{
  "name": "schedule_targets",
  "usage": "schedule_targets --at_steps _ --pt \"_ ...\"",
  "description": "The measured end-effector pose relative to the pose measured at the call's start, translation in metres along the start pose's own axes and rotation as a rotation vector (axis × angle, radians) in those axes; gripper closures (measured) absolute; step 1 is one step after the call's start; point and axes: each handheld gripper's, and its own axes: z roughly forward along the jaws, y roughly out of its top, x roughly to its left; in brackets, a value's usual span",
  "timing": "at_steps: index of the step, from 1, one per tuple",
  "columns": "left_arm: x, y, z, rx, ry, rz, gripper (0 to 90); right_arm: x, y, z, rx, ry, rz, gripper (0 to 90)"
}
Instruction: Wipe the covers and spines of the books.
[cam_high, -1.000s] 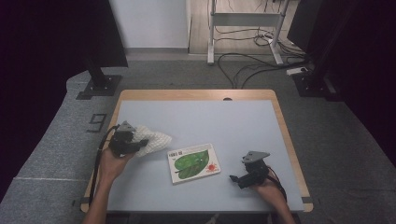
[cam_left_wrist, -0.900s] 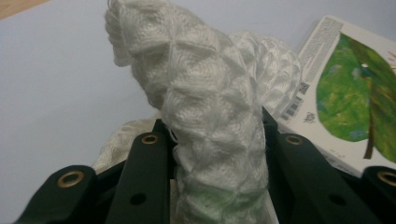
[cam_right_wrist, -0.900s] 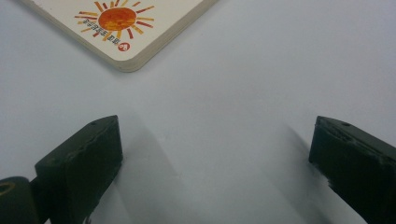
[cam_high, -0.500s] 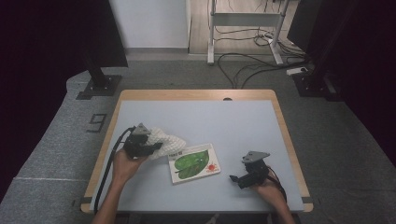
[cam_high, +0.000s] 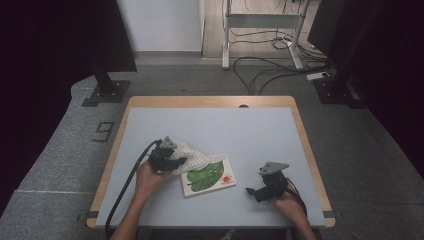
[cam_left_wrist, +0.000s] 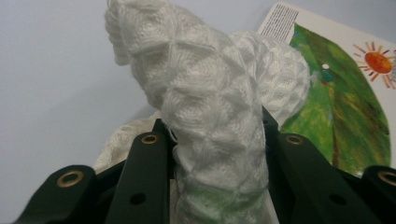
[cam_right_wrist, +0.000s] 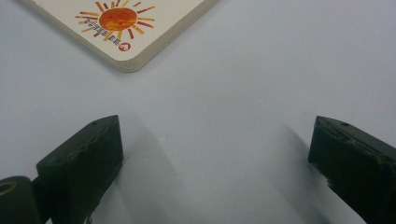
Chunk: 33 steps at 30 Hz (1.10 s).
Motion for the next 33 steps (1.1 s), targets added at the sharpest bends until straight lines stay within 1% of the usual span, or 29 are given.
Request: schedule_targets --at_steps 4,7,17,19,24,33 --pt "-0.001 -0.001 0.006 0.015 0.008 0.007 66.9 0.0 0.0 0.0 0.0 0.0 0.001 2.6" --pt "-0.004 -0.001 0.01 0.021 0.014 0.022 66.6 0.0 0.0 0.0 0.0 0.0 0.001 2.6" --pt "-0.006 0.003 0.019 0.02 -0.015 0.013 66.8 0.0 0.0 0.0 0.001 0.0 0.002 2.5" --pt "-0.007 0.005 0.022 0.02 -0.019 0.015 66.8 0.0 0.0 0.0 0.001 0.0 0.002 2.5" --pt "-0.013 0.014 0.029 0.027 -0.026 0.041 66.8 0.0 0.0 0.0 0.001 0.0 0.002 2.5" --pt "-0.024 0.031 0.047 0.028 -0.047 0.058 66.9 0.0 0.0 0.0 0.001 0.001 0.002 2.6"
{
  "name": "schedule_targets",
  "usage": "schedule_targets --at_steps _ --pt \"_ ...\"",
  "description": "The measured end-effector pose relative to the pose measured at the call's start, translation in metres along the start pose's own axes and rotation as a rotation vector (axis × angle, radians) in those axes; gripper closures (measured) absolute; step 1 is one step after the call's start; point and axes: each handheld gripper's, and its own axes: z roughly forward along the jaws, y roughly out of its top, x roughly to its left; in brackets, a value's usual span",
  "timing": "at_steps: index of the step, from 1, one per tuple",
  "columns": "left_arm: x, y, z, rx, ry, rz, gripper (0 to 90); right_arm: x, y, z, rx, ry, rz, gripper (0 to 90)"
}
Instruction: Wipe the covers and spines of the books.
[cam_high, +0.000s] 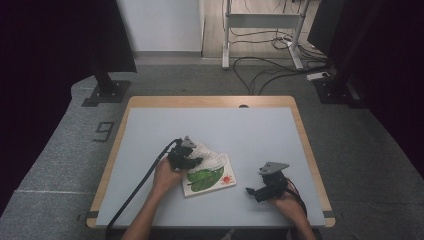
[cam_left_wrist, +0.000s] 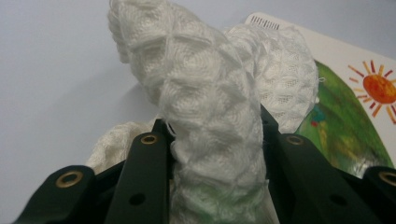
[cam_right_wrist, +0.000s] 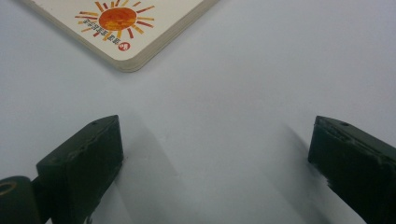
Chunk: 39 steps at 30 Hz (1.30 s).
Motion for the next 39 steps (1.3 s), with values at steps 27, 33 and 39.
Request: schedule_targets --at_steps 27,33,39 --pt "-0.026 0.048 0.046 0.001 -0.052 0.053 66.7 0.0 0.0 0.0 0.0 0.0 0.001 2.6" --pt "-0.03 0.056 0.054 0.0 -0.059 0.06 66.7 0.0 0.0 0.0 0.0 0.0 0.001 2.6" --pt "-0.035 0.058 0.058 -0.009 -0.083 0.058 66.6 0.0 0.0 0.0 0.0 0.0 0.001 2.6"
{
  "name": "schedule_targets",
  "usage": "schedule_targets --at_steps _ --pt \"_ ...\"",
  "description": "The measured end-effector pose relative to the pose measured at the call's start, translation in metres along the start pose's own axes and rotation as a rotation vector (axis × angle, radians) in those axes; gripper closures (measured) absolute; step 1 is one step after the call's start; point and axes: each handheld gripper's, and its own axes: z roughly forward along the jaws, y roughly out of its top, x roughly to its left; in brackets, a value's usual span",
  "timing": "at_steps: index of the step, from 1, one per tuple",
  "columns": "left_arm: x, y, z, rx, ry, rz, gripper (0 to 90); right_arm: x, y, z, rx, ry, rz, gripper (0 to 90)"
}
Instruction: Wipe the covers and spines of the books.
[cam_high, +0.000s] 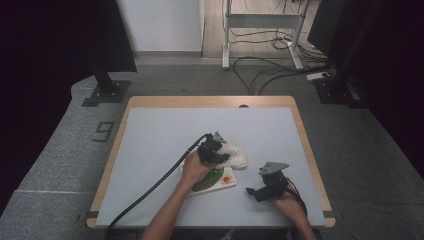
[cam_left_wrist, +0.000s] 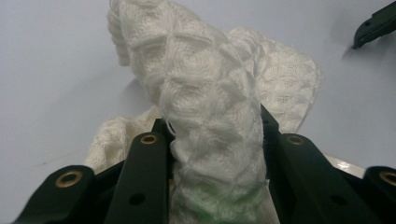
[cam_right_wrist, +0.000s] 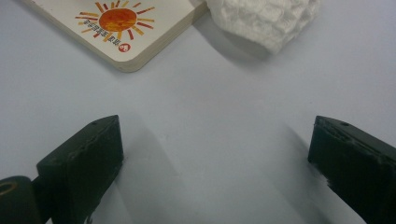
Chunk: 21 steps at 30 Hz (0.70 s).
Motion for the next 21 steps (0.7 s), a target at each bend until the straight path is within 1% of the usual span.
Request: schedule_targets --at_steps 4,8,12,15,21 --pt "-0.006 -0.001 -0.001 0.011 -0.019 0.018 66.7 0.0 0.0 0.0 -0.001 0.0 -0.001 2.7" --pt "-0.011 -0.002 -0.003 0.024 -0.026 0.038 66.6 0.0 0.0 0.0 -0.002 0.001 -0.003 3.0" --pt "-0.016 -0.004 -0.005 0.031 -0.044 0.042 66.4 0.0 0.0 0.0 -0.004 0.0 -0.006 3.2" --pt "-0.02 -0.006 -0.006 0.034 -0.052 0.055 66.2 0.0 0.0 0.0 -0.004 0.001 -0.005 3.2" --pt "-0.017 -0.01 -0.01 0.032 -0.064 0.055 66.3 0.0 0.0 0.0 -0.006 0.001 -0.009 3.8"
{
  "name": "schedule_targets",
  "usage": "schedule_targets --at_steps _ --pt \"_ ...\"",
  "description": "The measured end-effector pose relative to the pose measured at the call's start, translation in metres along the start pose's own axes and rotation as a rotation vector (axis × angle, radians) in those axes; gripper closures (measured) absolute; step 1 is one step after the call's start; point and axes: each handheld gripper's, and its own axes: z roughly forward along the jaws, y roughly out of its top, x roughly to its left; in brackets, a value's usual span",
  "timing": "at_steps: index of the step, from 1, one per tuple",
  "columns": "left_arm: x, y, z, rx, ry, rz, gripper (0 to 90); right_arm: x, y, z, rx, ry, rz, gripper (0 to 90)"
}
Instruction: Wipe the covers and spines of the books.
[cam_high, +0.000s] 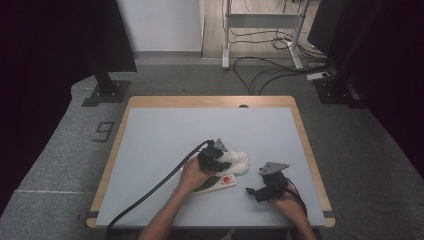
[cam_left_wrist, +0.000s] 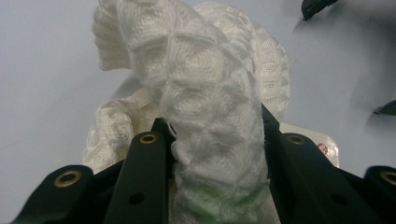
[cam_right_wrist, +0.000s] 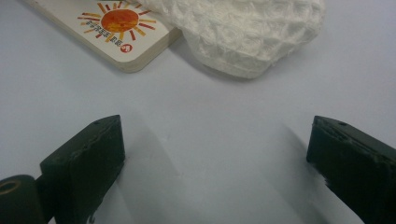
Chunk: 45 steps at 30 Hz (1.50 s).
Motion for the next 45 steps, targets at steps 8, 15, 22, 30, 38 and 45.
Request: schedule_targets --at_steps 8,15,22,30,38,45 --pt "0.005 -0.014 -0.012 -0.002 0.004 -0.017 66.3 0.0 0.0 0.0 0.0 0.001 0.001 3.9" --pt "0.007 -0.027 -0.024 0.005 0.01 -0.015 66.2 0.0 0.0 0.0 0.0 0.001 0.0 4.0" --pt "0.008 -0.038 -0.035 0.009 0.019 -0.018 66.1 0.0 0.0 0.0 0.0 0.0 0.001 4.0" --pt "0.009 -0.054 -0.05 0.014 0.036 -0.031 66.0 0.0 0.0 0.0 0.0 0.0 0.0 4.1" --pt "0.01 -0.069 -0.062 0.008 0.046 -0.05 66.0 0.0 0.0 0.0 -0.001 0.0 -0.001 4.3" --pt "0.011 -0.079 -0.072 0.013 0.054 -0.057 65.9 0.0 0.0 0.0 -0.002 0.0 -0.001 4.4"
